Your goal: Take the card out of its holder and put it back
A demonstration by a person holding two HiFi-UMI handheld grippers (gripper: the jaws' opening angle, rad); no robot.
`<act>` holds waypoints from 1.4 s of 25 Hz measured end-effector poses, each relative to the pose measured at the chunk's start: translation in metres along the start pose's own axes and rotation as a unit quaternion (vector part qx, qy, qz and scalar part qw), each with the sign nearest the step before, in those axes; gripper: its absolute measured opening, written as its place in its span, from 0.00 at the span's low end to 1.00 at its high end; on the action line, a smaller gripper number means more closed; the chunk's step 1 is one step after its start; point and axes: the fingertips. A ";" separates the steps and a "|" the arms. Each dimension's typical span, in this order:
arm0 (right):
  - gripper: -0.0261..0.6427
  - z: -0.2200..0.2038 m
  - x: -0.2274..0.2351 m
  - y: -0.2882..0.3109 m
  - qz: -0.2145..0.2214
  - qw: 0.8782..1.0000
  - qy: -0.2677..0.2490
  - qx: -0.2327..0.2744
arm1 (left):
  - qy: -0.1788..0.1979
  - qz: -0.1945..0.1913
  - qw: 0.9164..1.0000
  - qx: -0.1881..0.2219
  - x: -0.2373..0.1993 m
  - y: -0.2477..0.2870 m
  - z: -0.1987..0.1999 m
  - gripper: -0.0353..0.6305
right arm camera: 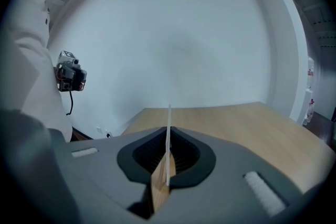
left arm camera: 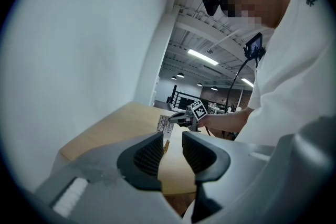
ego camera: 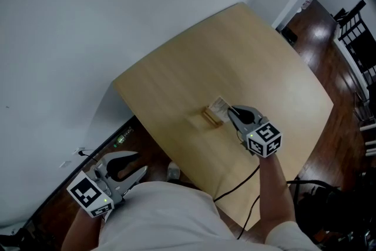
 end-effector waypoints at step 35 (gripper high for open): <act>0.07 -0.053 0.010 0.032 0.036 0.999 0.028 -0.026 | -0.006 0.015 1.000 -0.015 -0.009 -0.005 0.000 0.24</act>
Point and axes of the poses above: the fingertips, and each gripper's own axes: y forward along the fingers, x to its right, z out of its top, and after that the axes turned 1 degree about -x, right-handed
